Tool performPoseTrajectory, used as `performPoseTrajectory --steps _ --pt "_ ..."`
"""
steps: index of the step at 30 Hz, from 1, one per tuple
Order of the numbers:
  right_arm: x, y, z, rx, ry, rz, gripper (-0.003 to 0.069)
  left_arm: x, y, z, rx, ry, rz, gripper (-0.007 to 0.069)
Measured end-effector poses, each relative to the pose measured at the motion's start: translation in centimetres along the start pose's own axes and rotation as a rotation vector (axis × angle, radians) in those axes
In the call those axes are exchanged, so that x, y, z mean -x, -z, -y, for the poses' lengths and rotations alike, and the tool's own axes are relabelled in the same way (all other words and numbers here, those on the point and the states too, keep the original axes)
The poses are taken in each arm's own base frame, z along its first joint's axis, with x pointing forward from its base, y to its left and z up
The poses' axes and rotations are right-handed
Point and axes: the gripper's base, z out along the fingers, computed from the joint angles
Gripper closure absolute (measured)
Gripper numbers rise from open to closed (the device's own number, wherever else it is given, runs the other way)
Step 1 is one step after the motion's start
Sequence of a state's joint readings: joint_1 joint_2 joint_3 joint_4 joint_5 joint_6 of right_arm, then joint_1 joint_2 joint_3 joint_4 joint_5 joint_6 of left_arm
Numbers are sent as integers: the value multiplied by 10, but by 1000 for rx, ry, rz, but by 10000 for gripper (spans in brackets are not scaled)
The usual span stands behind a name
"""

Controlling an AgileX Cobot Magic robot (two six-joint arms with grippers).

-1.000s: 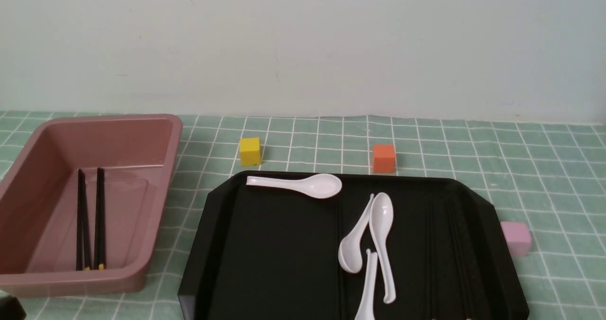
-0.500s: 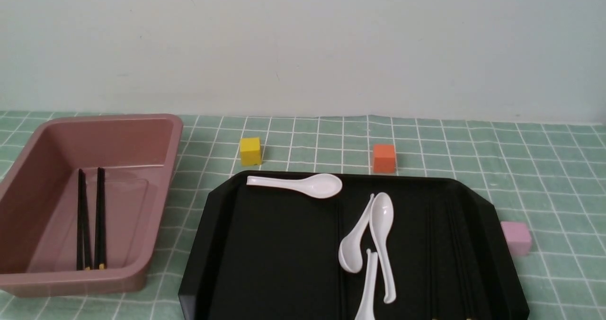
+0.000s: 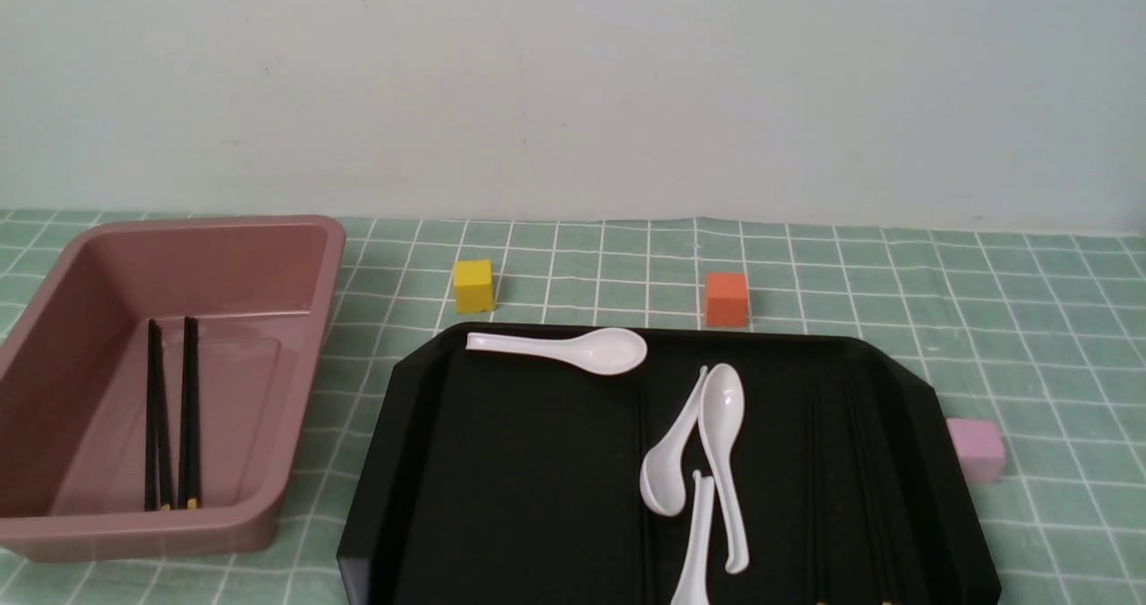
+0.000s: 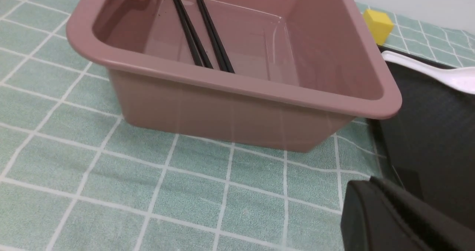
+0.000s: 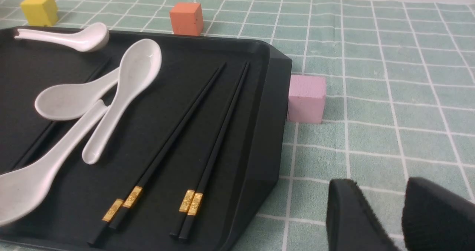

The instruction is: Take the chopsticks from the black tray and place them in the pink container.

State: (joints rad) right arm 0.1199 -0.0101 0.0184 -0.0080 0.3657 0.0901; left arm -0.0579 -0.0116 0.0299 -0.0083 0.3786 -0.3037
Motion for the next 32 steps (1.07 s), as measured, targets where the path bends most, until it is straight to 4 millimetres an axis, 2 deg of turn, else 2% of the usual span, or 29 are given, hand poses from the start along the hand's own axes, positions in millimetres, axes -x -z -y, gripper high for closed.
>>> performPoseTrajectory --steps 32 --pt "0 0 0 0 0 0 419 0 0 0 0 3 -1 585"
